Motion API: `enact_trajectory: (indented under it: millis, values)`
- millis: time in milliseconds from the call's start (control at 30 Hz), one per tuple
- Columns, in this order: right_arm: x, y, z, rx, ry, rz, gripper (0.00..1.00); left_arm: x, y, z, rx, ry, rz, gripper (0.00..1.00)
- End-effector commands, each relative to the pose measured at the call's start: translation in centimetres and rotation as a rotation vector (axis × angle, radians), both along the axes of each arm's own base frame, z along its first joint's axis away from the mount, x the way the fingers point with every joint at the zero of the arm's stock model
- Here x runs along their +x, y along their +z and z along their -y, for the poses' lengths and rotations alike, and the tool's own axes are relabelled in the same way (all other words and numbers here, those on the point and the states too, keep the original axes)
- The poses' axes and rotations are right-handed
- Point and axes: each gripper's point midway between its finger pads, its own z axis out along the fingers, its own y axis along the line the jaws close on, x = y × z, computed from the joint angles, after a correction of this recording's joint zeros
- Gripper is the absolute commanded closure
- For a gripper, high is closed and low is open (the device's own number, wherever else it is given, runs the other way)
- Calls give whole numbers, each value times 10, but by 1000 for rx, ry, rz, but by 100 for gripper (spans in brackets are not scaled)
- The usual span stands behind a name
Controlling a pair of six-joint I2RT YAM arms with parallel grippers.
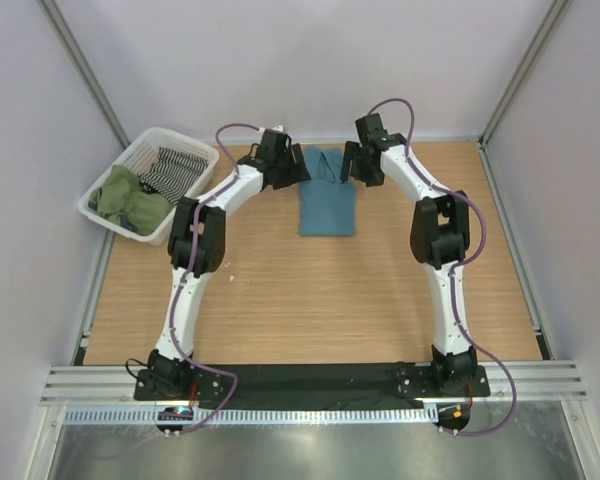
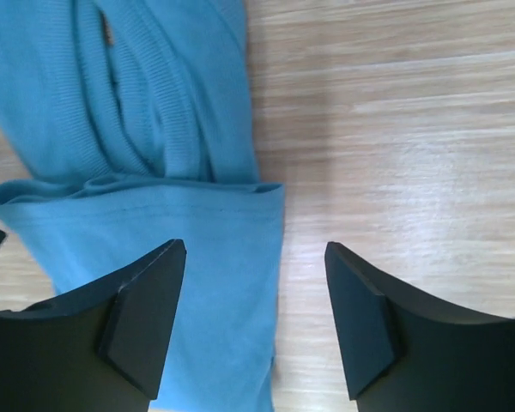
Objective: Fold and stack the tank tops
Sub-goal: Fold the tank top
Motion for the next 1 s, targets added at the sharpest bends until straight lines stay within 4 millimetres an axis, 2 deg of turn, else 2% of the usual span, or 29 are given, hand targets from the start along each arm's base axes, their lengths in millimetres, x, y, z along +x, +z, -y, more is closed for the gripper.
enact_trajectory:
  millis: [0, 33, 67, 133, 167, 200, 233, 267, 300, 333, 367, 400, 467, 533, 567, 700, 800, 900, 967]
  values:
    - [26, 34, -3, 42, 11, 129, 27, 6, 26, -14, -38, -4, 2, 34]
    - [25, 40, -2, 50, 13, 149, 26, 4, 35, -18, -30, 5, 24, 32]
    - [12, 44, 0, 56, 16, 149, 25, 6, 44, -22, -28, 16, 64, 28]
    - [6, 58, 1, 84, 23, 197, 24, -11, 52, -28, -23, 9, 71, 28]
    - [-9, 41, 6, 78, 17, 155, 25, -16, 52, -31, -23, 10, 66, 28]
    - [-14, 67, 2, 125, 38, 211, 27, -29, 54, -32, -40, 0, 53, 28]
    - [-21, 65, 1, 138, 46, 208, 29, -37, 50, -31, -53, -11, 34, 30]
    - [-38, 49, 3, 141, 51, 168, 31, -44, 52, -27, -76, -28, 38, 33]
    - [-47, 60, -2, 176, 75, 185, 33, -59, 35, -26, -82, -48, -10, 34]
    - [-51, 57, -2, 184, 79, 182, 37, -67, 40, -23, -99, -55, -12, 35]
    - [-61, 45, -2, 184, 83, 148, 38, -72, 37, -22, -105, -59, -13, 37]
    - [-69, 39, -4, 198, 98, 120, 41, -86, 23, -21, -108, -76, -46, 39]
    - [-82, 24, -6, 211, 116, 68, 43, -97, 21, -13, -120, -97, -47, 45]
    - [-90, 16, -14, 253, 148, 46, 45, -109, 10, -8, -112, -114, -67, 48]
    - [-97, 6, -13, 255, 145, 21, 45, -111, 6, -7, -110, -113, -69, 49]
    - [-104, -13, -15, 263, 155, -13, 45, -120, -16, -3, -106, -125, -118, 48]
    - [-106, -25, -16, 269, 162, -37, 45, -125, -22, 1, -97, -130, -128, 47]
    - [-109, -32, -21, 282, 178, -56, 54, -128, -25, 3, -90, -135, -130, 48]
    - [-115, -36, -24, 282, 188, -74, 56, -131, -30, 5, -85, -138, -140, 51]
